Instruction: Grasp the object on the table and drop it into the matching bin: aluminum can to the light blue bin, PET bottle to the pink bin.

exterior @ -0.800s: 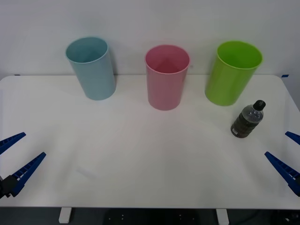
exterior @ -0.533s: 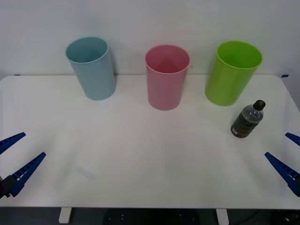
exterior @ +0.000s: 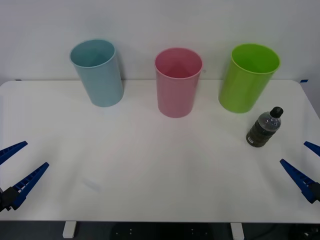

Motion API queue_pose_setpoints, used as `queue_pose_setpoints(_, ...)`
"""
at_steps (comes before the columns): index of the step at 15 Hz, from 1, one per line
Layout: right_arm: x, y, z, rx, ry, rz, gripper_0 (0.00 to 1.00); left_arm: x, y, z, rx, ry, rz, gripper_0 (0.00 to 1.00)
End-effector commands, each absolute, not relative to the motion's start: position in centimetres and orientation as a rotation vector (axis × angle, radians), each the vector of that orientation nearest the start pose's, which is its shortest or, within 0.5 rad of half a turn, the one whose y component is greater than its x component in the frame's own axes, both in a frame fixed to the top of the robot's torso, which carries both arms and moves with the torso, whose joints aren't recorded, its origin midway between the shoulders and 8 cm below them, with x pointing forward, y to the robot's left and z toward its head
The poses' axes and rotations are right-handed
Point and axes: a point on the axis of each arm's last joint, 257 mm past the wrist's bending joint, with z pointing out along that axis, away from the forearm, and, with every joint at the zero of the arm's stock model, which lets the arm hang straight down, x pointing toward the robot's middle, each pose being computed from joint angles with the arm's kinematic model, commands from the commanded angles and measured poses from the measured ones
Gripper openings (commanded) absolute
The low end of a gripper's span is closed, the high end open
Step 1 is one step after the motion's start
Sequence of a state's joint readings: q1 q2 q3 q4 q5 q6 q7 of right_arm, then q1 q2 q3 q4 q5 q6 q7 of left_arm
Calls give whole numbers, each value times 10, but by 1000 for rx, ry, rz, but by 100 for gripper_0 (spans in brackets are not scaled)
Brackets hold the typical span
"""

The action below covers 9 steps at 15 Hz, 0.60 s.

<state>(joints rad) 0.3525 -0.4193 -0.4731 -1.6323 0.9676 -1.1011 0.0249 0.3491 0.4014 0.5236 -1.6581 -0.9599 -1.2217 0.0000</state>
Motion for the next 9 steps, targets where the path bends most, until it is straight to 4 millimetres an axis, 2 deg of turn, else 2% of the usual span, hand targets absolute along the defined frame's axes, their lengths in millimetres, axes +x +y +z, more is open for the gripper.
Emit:
queue_pose_setpoints(1, 370, -351, -203, -370, 1538, 432, 100, 342, 330, -169, 465, 1441, -567, 100)
queue_pose_setpoints(9, 392, -370, -228, -298, 1595, 263, 100, 342, 330, -169, 465, 1441, -567, 100)
